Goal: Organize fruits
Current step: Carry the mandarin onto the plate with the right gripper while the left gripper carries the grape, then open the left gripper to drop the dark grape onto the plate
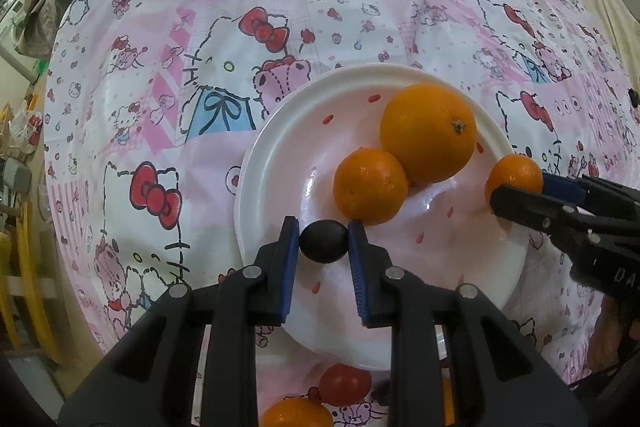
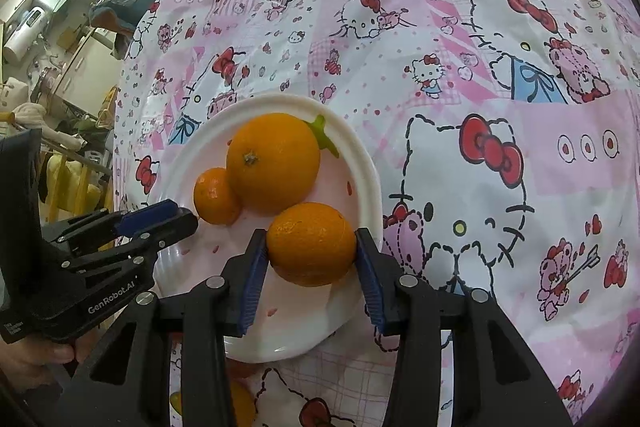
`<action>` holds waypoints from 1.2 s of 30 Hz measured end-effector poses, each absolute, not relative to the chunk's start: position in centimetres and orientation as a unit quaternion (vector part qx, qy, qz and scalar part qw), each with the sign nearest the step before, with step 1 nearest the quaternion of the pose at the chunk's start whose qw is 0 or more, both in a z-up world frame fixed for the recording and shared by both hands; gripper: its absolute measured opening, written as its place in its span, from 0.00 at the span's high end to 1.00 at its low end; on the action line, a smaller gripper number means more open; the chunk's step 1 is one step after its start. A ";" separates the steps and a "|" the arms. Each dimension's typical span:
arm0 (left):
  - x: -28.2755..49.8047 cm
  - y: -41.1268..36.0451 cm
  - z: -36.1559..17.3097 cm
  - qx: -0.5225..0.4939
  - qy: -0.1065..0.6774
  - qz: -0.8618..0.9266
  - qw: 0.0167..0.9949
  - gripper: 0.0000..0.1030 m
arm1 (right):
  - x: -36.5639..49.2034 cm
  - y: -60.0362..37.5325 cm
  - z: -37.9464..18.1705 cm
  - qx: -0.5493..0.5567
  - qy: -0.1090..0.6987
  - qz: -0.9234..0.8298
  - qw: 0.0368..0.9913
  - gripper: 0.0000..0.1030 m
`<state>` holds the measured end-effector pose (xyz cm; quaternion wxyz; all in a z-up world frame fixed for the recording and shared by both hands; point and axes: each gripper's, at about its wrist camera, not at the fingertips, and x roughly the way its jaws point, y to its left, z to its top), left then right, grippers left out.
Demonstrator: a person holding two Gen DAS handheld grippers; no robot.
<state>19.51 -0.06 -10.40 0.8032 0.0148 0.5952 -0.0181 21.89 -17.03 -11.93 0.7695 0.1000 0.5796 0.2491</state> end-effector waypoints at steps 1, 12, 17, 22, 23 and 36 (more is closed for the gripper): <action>19.4 0.0 -10.4 0.016 0.595 -0.018 0.803 0.79 | 21.9 -17.1 -11.9 0.102 0.580 0.248 0.769 0.55; 18.9 0.7 -9.3 -0.008 0.584 -0.025 0.812 0.32 | 22.3 -18.7 -9.3 0.139 0.560 0.247 0.779 0.34; 18.6 1.2 -8.6 -0.028 0.576 -0.029 0.816 0.21 | 22.0 -20.0 -7.1 0.140 0.537 0.247 0.794 0.27; 17.8 1.5 -7.8 -0.034 0.568 -0.024 0.822 0.21 | 21.2 -20.5 -6.5 0.150 0.535 0.242 0.796 0.27; 17.6 1.6 -7.5 -0.037 0.564 -0.023 0.824 0.21 | 21.0 -20.5 -6.4 0.149 0.534 0.243 0.796 0.27; 14.2 2.8 -4.4 -0.057 0.534 -0.008 0.843 0.21 | 17.2 -20.8 -3.5 0.132 0.512 0.236 0.815 0.27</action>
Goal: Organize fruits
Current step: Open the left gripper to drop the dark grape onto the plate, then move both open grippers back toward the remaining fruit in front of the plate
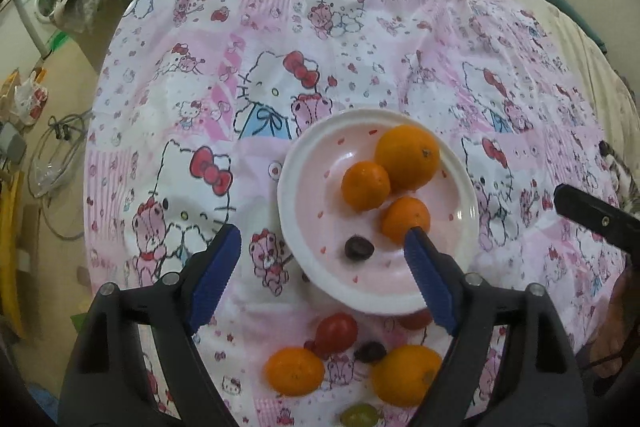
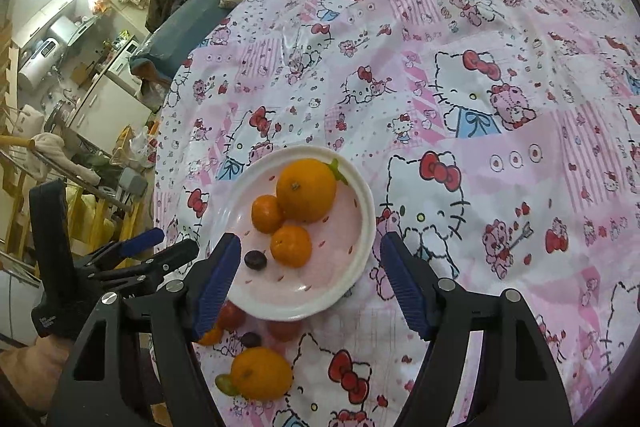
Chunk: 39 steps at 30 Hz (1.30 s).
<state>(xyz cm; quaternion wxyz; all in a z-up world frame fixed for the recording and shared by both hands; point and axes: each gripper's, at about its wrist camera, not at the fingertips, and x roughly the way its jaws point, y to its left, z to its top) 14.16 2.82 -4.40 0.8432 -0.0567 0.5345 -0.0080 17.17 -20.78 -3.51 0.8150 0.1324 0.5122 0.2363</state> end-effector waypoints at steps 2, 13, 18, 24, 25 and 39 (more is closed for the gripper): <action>13.4 2.7 -4.2 -0.043 0.535 -0.010 0.844 0.21 | 16.5 -21.1 -3.3 0.126 0.509 0.233 0.819 0.27; 9.6 3.7 -3.2 -0.053 0.537 0.012 0.842 0.21 | 12.9 -21.5 -3.5 0.132 0.518 0.236 0.811 0.27; 8.3 4.1 -3.2 -0.059 0.557 0.016 0.828 0.21 | 11.3 -21.9 -4.0 0.147 0.528 0.237 0.802 0.27; 7.0 4.1 -3.4 -0.070 0.560 0.017 0.825 0.21 | 10.0 -22.3 -4.5 0.159 0.536 0.233 0.795 0.27; 6.9 4.1 -3.5 -0.071 0.559 0.020 0.826 0.21 | 9.9 -22.4 -4.7 0.161 0.538 0.231 0.794 0.27; 8.1 6.5 -8.9 -0.119 0.626 0.072 0.767 0.21 | 10.5 -22.1 -7.1 0.169 0.567 0.212 0.778 0.27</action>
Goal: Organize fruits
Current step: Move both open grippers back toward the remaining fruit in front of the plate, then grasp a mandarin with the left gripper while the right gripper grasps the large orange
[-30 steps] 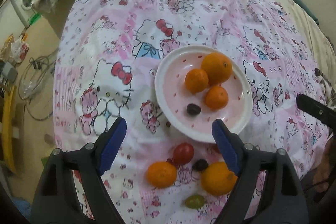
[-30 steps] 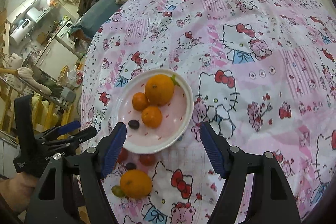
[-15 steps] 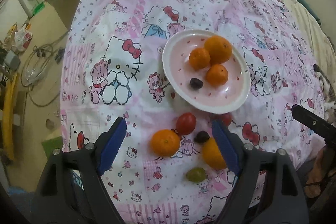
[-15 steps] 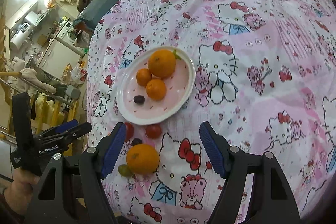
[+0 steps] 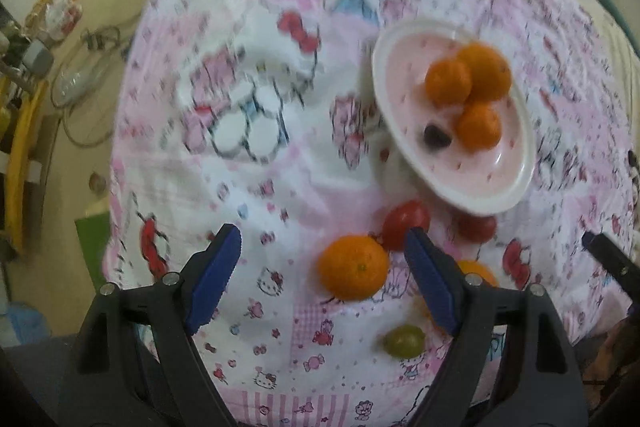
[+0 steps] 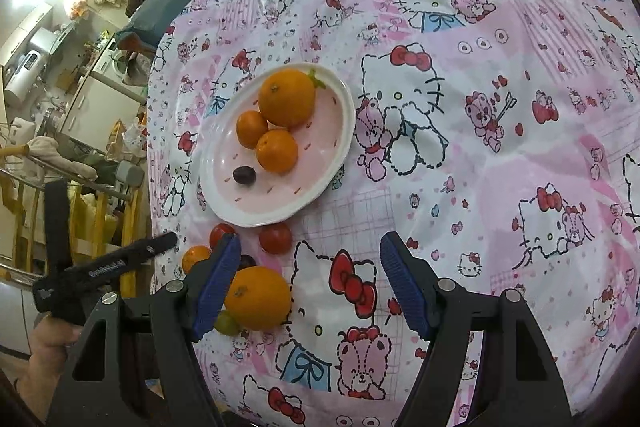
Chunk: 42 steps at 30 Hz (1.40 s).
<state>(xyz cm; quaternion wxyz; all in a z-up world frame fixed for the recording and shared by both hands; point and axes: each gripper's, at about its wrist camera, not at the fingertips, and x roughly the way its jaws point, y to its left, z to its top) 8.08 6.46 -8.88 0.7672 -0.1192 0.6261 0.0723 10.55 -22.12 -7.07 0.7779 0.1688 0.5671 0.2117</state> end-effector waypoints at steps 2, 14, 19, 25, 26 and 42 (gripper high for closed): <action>8.0 6.0 -9.9 -0.120 0.640 0.065 0.756 0.21 | 10.6 -21.9 -7.2 0.171 0.569 0.214 0.775 0.27; 8.2 3.9 -12.3 -0.089 0.667 0.056 0.738 0.27 | 10.6 -21.2 -7.4 0.163 0.576 0.224 0.769 0.27; 8.0 3.0 -12.8 -0.067 0.672 0.049 0.736 0.35 | 10.6 -20.9 -7.6 0.158 0.578 0.225 0.768 0.27; 7.8 2.3 -12.8 -0.049 0.672 0.038 0.738 0.60 | 10.4 -20.1 -8.2 0.154 0.587 0.229 0.761 0.27; 7.8 2.5 -12.5 -0.048 0.672 0.037 0.738 0.60 | 10.4 -19.8 -8.4 0.154 0.590 0.231 0.758 0.27; 7.4 5.7 -10.5 -0.084 0.648 0.053 0.755 0.61 | 8.3 -11.0 -14.0 0.055 0.659 0.286 0.694 0.27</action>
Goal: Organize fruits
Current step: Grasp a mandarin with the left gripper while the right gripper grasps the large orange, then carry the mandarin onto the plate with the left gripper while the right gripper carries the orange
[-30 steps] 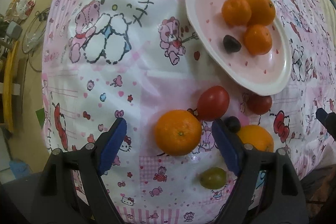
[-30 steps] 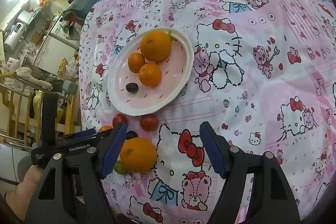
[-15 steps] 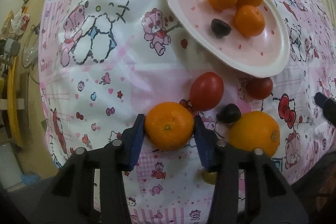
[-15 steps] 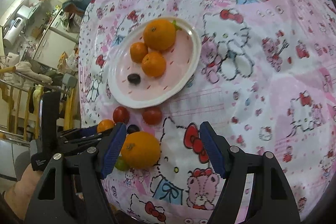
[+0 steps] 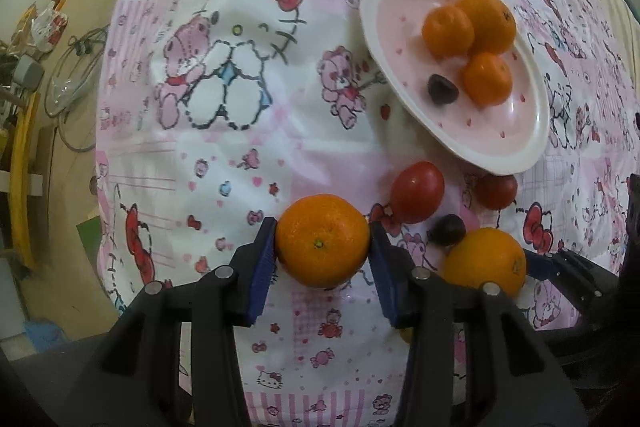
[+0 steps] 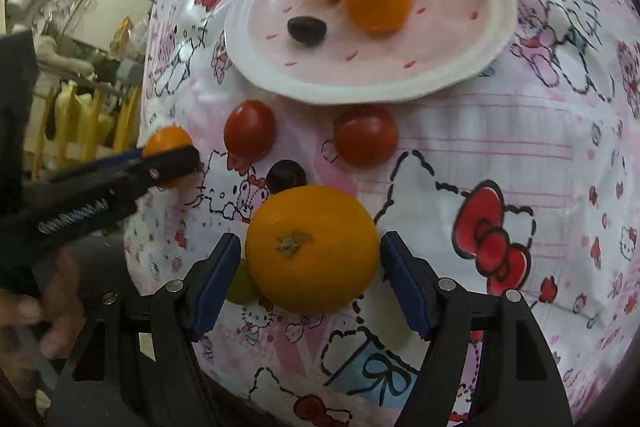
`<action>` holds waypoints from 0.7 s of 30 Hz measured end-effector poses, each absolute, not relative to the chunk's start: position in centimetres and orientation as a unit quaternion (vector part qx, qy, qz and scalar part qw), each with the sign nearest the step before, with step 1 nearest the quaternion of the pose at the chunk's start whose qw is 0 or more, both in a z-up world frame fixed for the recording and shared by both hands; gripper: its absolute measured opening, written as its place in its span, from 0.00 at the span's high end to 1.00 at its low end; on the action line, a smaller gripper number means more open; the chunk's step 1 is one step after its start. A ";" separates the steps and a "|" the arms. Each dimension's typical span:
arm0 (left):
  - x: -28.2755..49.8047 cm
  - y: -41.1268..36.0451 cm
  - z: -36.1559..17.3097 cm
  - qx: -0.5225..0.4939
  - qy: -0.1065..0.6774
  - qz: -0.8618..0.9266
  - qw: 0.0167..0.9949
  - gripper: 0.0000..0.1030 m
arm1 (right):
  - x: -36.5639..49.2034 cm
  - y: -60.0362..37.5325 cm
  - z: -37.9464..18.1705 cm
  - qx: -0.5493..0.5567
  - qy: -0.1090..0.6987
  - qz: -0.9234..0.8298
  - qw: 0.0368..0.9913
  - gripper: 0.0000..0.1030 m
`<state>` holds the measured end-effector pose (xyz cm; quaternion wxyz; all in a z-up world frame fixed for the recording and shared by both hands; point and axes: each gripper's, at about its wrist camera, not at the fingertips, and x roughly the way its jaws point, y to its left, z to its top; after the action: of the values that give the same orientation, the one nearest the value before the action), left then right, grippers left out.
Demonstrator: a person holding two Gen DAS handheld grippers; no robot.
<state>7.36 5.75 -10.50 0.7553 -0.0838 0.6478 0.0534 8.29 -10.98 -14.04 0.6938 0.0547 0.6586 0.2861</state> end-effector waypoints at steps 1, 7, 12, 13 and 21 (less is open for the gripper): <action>7.4 5.7 -10.4 -0.085 0.647 0.055 0.755 0.61 | 8.2 -10.7 -14.0 0.046 0.656 0.290 0.696 0.29; 7.3 5.5 -10.0 -0.084 0.638 0.051 0.764 0.61 | 8.3 -11.1 -13.6 0.040 0.647 0.301 0.699 0.40; 7.5 5.2 -9.4 -0.083 0.632 0.044 0.769 0.61 | 8.2 -12.5 -13.0 0.047 0.641 0.297 0.706 0.40; 7.5 5.1 -9.4 -0.082 0.632 0.044 0.770 0.61 | 8.2 -12.7 -12.9 0.049 0.640 0.295 0.708 0.40; 7.9 4.4 -9.2 -0.077 0.626 0.046 0.775 0.61 | 8.3 -15.5 -11.6 0.073 0.625 0.287 0.722 0.40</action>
<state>7.86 4.38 -9.18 0.7745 -0.0772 0.6261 0.0462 8.31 -15.47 -11.63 0.7224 0.0726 0.6248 0.2874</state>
